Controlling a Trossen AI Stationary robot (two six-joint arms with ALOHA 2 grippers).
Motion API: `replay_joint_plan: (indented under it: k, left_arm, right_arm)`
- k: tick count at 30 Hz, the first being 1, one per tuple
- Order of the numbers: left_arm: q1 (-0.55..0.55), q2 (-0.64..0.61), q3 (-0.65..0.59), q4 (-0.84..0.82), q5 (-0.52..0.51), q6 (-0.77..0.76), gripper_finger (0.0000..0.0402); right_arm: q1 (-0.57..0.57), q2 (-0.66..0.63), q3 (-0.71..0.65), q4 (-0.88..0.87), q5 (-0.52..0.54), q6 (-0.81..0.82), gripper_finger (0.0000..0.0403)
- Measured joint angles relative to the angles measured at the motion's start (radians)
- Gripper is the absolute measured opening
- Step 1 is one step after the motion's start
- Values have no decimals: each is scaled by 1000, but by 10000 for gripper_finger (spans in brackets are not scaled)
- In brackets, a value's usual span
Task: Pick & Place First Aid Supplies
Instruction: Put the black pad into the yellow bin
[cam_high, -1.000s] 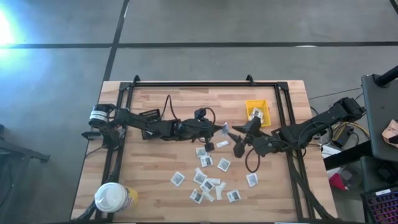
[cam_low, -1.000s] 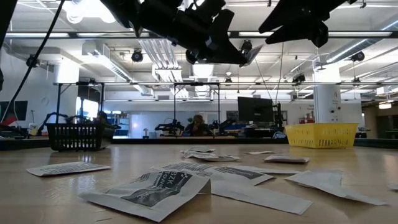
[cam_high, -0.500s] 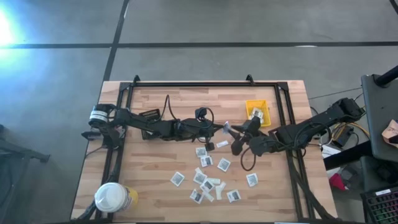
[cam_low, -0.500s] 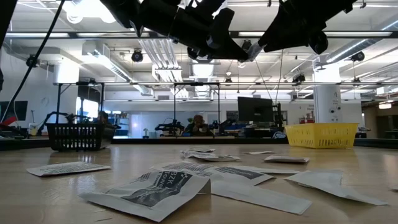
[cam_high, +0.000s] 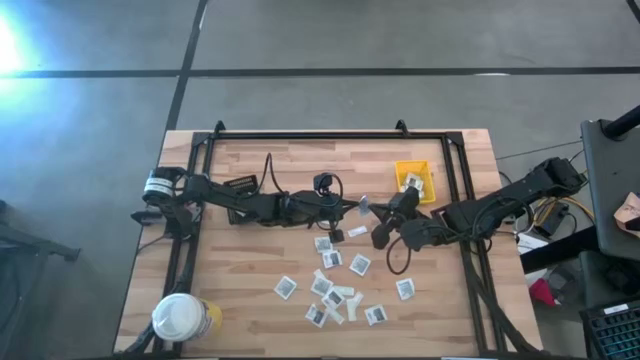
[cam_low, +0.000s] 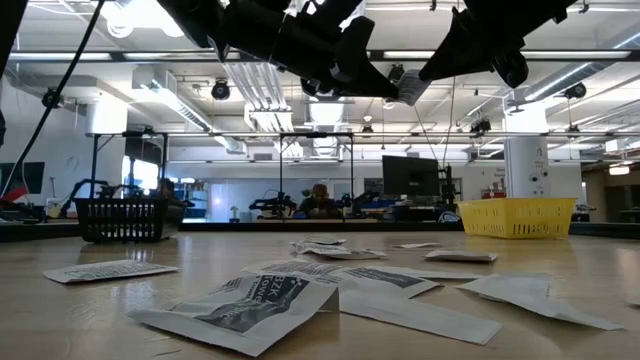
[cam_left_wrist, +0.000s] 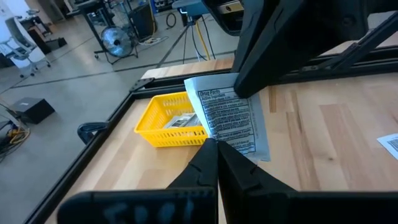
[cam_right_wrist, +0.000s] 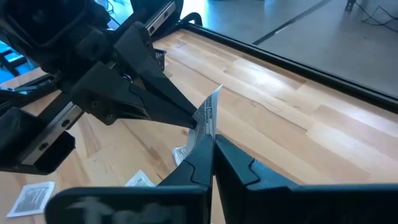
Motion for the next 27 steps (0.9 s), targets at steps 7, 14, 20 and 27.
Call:
replay_joint_plan:
  k: [7,14,20,27]
  left_arm:
    - [0,0,0,-4,0,-4,0]
    - [0,0,0,-6,0,0,0]
    - [0,0,0,-6,3,1,0]
    - [0,0,0,-6,3,5,32]
  right_arm:
    - [0,0,0,-1,-15,-5,8]
    - [0,0,0,-7,-20,-8,8]
    - [0,0,-1,-8,-21,-8,8]
    - [0,0,-2,-10,-25,-8,8]
